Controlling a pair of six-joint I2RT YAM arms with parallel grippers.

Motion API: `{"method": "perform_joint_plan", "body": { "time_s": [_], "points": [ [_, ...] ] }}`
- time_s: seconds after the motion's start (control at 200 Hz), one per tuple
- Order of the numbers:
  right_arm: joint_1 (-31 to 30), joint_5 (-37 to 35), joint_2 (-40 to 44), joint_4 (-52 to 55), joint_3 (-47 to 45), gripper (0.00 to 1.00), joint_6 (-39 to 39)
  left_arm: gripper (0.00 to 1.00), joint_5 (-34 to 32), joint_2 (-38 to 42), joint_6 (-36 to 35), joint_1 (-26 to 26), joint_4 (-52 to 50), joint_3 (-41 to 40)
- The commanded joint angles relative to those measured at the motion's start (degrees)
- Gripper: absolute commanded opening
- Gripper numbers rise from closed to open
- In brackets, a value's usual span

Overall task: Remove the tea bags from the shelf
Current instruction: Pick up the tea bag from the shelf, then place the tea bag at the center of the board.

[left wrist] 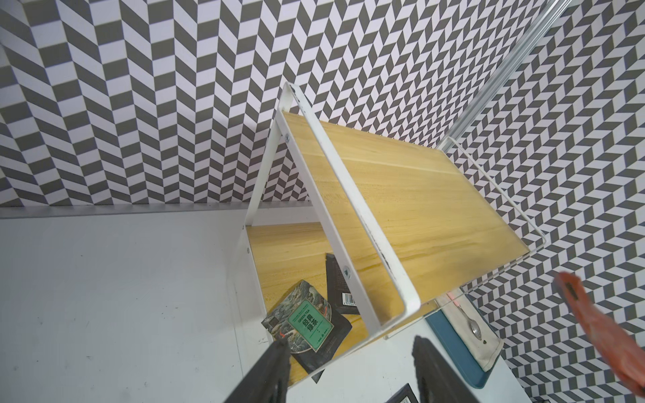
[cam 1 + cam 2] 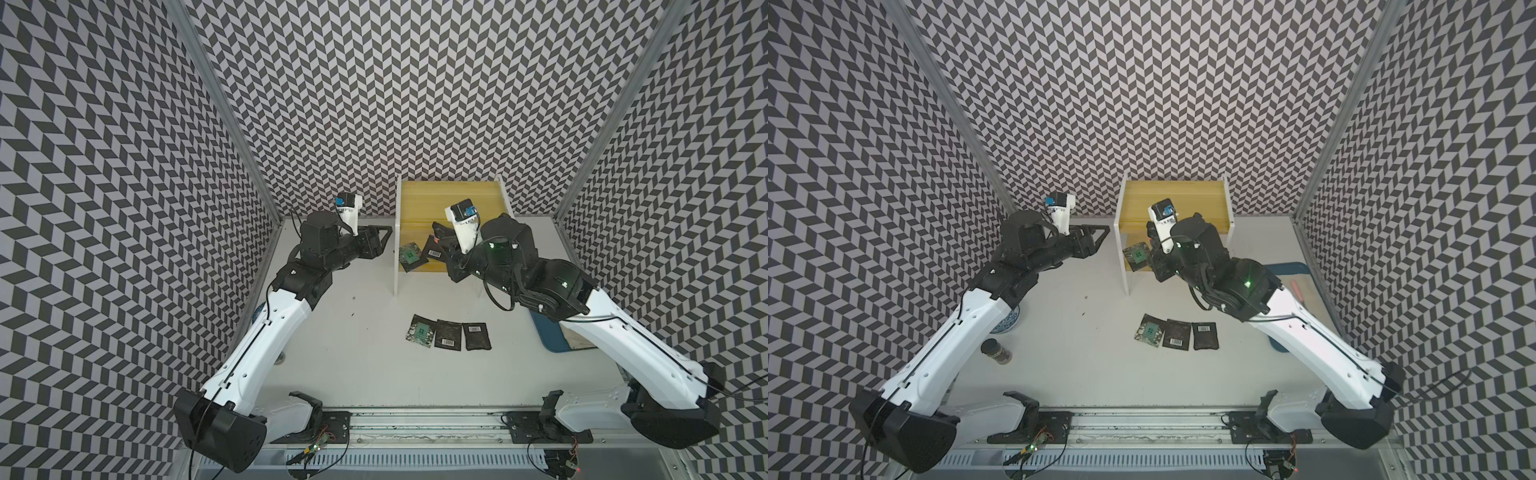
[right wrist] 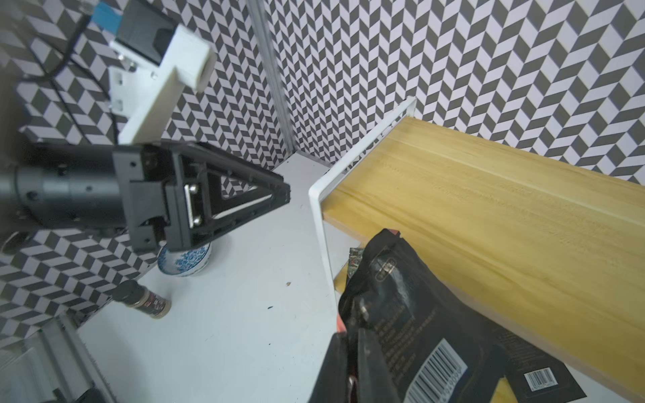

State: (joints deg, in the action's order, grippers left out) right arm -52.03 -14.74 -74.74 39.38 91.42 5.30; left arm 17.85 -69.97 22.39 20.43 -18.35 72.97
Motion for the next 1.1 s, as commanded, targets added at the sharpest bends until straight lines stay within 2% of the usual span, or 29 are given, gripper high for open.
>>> {"method": "perform_joint_plan", "body": {
  "time_s": [0.0, 0.285, 0.506, 0.866, 1.092],
  "points": [
    [-2.7, 0.8, 3.7, -6.6, -4.7, 0.1, -2.2, 0.6, -1.8, 1.9, -0.2, -0.9, -1.2, -0.9],
    [-8.8, 4.1, 8.1, -14.7, -21.6, 0.1, -0.9, 0.61, -4.1, 5.6, 1.7, -3.4, -1.6, -7.5],
    [-11.2, 5.9, 4.9, -23.5, -32.3, 0.1, 0.7, 0.61, -5.1, 8.2, 3.0, -5.6, -1.1, -14.0],
    [-11.4, 11.8, -9.4, -32.8, -35.6, 0.1, 1.6, 0.61, -6.1, 12.7, 5.1, -7.3, -2.2, -18.9],
    [-11.4, 10.8, -18.4, -39.2, -34.9, 0.1, 2.9, 0.61, -6.2, 14.6, 5.4, -7.5, -3.2, -19.5]
  ]
}}
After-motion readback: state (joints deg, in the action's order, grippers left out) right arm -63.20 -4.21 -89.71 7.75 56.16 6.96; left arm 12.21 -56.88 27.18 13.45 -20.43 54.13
